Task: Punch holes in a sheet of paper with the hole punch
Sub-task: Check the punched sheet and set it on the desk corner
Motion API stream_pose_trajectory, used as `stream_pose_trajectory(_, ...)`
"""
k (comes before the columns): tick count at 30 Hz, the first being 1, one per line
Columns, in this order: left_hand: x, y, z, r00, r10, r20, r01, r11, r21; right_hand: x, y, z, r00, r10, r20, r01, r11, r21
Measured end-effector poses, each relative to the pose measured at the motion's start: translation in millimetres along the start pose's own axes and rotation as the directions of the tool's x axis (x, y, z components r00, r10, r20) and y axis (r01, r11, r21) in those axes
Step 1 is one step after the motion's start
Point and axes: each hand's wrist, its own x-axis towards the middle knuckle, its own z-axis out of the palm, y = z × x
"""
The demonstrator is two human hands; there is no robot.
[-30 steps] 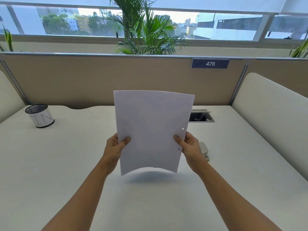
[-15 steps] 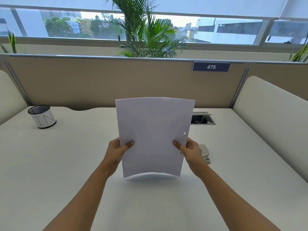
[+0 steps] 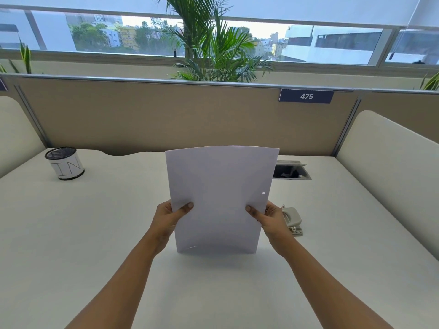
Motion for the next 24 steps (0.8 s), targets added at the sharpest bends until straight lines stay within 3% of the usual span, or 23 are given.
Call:
stream_pose_trajectory(7, 0.7, 2.2, 2.1, 0.999, 0.004, -0.054, -0.006, 1.0, -0.025, 2.3, -1.3, -7.0, 0.999, 0.038, 0.017, -0.037, 0.998, -0.052)
stream_pose_trajectory(15, 0.7, 9.2, 0.2, 0.98, 0.029, -0.194, -0.081, 0.961, -0.264, -3.6, 3.9, -22.7, 0.991, 0.133, 0.034, -0.129, 0.988, -0.086)
stream_pose_trajectory(24, -2.4, 4.0, 10.0, 0.951, -0.018, -0.31, -0.127, 0.889, -0.439, -12.5, 9.3, -6.3, 0.986, 0.16, 0.033, -0.164, 0.96, 0.226)
